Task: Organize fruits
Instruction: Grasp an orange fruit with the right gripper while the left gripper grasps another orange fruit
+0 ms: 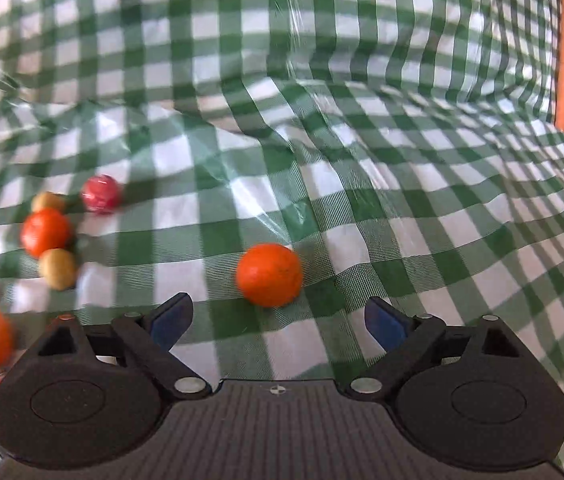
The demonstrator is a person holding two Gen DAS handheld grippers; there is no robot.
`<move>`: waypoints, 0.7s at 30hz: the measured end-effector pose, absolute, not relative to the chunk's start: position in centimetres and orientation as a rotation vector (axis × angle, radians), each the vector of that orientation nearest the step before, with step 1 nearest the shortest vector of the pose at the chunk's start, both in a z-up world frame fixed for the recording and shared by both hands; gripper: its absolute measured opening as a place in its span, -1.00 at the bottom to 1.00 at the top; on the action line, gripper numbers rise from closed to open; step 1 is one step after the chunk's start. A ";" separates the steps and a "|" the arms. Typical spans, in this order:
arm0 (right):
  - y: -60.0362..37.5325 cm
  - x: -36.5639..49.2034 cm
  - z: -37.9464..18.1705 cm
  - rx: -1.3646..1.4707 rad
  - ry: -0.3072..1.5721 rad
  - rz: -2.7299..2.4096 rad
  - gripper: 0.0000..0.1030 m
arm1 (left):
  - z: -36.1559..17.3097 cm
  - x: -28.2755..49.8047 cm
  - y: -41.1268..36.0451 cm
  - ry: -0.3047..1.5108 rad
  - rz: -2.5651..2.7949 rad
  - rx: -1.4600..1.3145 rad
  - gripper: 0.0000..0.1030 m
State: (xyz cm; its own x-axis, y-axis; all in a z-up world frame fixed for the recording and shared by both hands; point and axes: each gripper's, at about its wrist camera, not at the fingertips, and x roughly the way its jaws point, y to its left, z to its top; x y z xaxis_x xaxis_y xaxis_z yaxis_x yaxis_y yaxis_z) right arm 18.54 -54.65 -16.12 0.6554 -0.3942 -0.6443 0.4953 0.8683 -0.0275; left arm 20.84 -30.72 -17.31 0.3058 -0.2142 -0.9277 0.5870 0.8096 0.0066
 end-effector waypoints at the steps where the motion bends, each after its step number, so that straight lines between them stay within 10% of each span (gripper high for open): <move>1: -55.0 18.9 -16.6 0.164 0.696 -0.504 0.79 | -17.5 21.0 -30.8 1.171 -0.568 0.364 0.30; 3: -55.3 19.2 -17.1 0.176 0.665 -0.495 0.68 | -17.4 20.9 -30.9 1.148 -0.583 0.351 -0.18; 5: -55.0 19.2 -17.0 0.146 0.642 -0.476 -0.28 | -17.0 20.5 -30.8 1.150 -0.605 0.347 -0.19; 21: -42.0 4.8 -8.0 0.127 0.517 -0.321 -0.29 | -5.8 9.2 -17.1 1.071 -0.461 0.269 -0.19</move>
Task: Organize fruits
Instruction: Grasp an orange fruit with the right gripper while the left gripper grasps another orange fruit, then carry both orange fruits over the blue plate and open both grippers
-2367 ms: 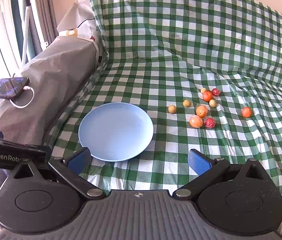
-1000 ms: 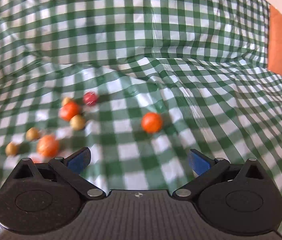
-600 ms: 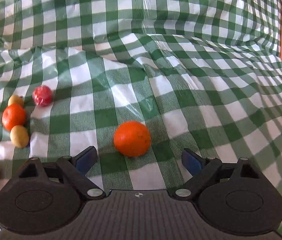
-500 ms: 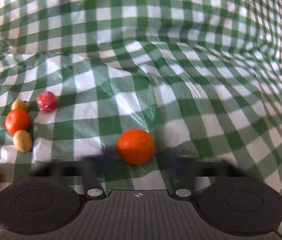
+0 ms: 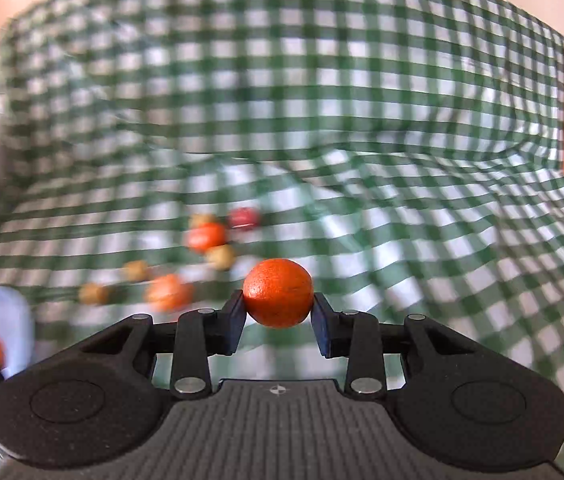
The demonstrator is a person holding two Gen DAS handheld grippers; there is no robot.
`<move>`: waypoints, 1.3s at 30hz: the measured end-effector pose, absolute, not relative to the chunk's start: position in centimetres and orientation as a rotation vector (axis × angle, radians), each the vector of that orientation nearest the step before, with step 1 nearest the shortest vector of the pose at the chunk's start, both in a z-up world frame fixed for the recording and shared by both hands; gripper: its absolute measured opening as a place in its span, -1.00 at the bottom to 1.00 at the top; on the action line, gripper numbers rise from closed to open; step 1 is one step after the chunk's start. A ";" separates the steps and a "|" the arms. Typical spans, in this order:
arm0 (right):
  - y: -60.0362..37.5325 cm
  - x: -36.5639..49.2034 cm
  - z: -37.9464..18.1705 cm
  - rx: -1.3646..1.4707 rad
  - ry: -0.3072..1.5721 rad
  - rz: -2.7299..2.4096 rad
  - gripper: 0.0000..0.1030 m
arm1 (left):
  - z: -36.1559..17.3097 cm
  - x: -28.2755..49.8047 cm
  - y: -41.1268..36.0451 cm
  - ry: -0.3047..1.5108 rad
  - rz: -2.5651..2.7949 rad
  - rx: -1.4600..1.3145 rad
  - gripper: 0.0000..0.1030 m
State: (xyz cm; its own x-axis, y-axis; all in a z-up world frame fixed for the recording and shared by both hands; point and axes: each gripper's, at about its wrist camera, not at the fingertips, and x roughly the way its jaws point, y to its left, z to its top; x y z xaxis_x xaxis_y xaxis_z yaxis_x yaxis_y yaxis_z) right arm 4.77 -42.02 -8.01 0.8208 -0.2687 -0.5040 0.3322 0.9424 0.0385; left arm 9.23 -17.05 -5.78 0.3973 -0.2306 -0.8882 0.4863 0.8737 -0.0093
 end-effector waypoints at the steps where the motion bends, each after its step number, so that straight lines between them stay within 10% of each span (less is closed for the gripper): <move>1: -40.3 3.8 -7.4 0.135 0.514 -0.292 -0.29 | -4.9 8.4 -15.7 1.063 -0.442 0.264 -0.19; 17: -18.4 -6.0 -2.8 0.042 0.528 0.082 -0.28 | 0.7 -1.6 0.4 0.951 -0.264 0.126 -0.19; 39: -16.4 -7.2 -2.4 -0.028 0.537 0.068 -0.28 | 1.1 -2.6 2.4 0.907 -0.274 0.068 -0.19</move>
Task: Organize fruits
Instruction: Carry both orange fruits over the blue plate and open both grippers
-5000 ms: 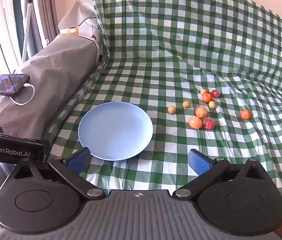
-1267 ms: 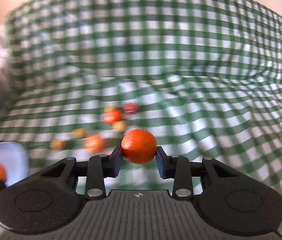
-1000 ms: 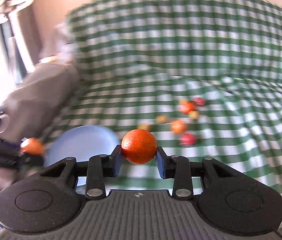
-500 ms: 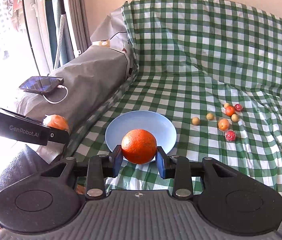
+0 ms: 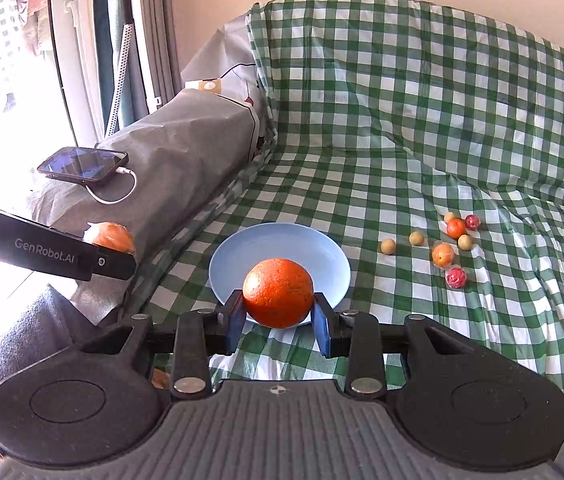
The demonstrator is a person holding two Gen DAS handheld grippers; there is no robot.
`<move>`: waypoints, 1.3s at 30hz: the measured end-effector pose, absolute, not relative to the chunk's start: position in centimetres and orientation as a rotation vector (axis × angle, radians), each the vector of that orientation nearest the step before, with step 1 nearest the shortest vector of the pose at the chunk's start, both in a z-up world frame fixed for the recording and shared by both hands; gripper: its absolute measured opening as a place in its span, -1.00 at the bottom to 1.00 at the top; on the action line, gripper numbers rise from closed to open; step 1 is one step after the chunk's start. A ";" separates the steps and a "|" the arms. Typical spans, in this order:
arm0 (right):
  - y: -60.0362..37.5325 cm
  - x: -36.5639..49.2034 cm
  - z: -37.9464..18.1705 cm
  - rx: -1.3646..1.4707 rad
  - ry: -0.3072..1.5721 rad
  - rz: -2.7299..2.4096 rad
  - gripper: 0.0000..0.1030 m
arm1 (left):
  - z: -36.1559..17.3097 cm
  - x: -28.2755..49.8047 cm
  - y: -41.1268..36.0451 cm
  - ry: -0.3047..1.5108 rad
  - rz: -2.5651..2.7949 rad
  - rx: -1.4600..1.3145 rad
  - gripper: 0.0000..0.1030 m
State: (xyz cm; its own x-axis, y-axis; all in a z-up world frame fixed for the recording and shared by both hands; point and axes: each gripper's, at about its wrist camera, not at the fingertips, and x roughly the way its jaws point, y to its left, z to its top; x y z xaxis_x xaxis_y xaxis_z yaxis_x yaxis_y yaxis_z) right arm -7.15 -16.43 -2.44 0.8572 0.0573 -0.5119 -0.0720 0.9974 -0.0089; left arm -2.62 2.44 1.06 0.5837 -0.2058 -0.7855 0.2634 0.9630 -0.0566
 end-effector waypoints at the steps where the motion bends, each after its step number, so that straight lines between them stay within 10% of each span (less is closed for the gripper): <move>1: -16.4 -7.0 -2.5 -0.027 0.541 0.068 -0.28 | 1.0 -2.5 2.4 0.911 -0.273 0.069 -0.19; 39: -17.9 9.9 -10.5 -0.042 0.779 0.053 -0.28 | -10.0 14.1 -2.2 1.090 -0.215 0.190 -0.19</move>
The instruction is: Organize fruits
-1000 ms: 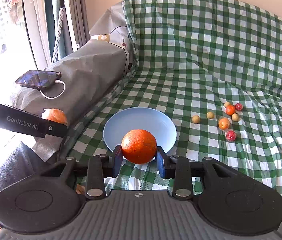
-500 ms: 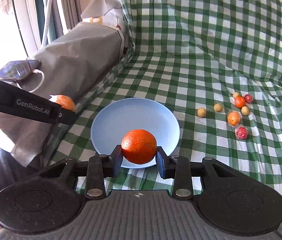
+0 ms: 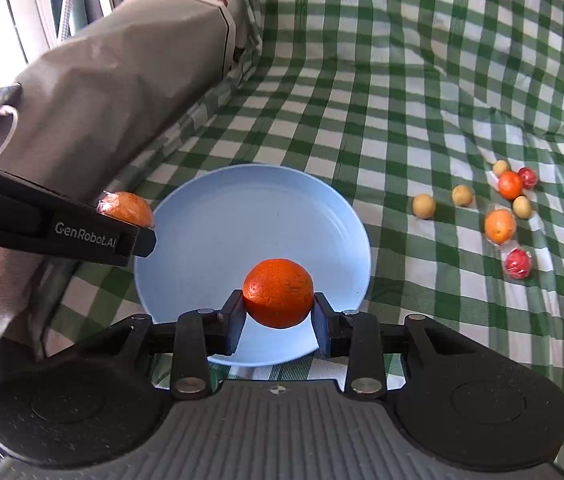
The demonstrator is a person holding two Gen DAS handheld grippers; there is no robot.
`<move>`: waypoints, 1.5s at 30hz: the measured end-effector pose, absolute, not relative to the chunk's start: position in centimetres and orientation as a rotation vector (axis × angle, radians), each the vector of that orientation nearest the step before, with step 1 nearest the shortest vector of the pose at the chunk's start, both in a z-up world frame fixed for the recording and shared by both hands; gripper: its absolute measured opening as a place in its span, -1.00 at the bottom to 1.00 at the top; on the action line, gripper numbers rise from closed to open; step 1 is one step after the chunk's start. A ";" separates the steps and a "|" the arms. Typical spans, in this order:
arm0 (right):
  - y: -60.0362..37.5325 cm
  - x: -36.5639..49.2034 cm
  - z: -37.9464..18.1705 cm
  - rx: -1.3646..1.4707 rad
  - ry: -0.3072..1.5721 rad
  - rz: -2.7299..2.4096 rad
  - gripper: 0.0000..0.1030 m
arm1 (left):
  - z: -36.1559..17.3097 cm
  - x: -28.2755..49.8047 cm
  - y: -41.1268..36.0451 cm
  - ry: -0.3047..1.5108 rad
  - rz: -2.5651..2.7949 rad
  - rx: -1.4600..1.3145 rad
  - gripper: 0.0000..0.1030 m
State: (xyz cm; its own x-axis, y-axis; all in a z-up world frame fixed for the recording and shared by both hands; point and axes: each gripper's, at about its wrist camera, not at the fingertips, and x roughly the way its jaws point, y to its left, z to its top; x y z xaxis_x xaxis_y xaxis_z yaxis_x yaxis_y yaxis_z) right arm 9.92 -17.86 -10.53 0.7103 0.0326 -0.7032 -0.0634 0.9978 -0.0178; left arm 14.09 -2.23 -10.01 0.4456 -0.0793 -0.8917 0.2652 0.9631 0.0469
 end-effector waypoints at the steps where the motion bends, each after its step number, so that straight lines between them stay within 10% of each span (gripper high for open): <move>1: -17.9 10.3 -10.8 -0.042 0.787 0.057 -0.28 | -10.4 14.4 -2.3 1.095 -0.212 0.196 -0.19; 8: -17.3 12.4 -12.4 -0.067 0.831 0.055 -0.27 | -12.5 16.1 -3.0 1.116 -0.199 0.243 -0.12; 12: -17.3 13.2 -12.2 -0.057 0.844 0.057 -0.05 | -11.2 15.4 -3.0 1.018 -0.203 0.266 0.99; 14: -17.6 13.2 -11.4 -0.052 0.832 0.057 0.43 | -9.9 14.5 -2.8 0.974 -0.204 0.271 0.99; 20: -18.2 9.8 -8.6 -0.023 0.822 0.052 0.78 | -7.6 10.5 -0.8 1.022 -0.197 0.268 0.99; 45: -17.2 -5.7 -3.8 0.029 0.607 -0.023 0.88 | -0.8 -1.2 1.6 0.941 -0.194 0.146 0.99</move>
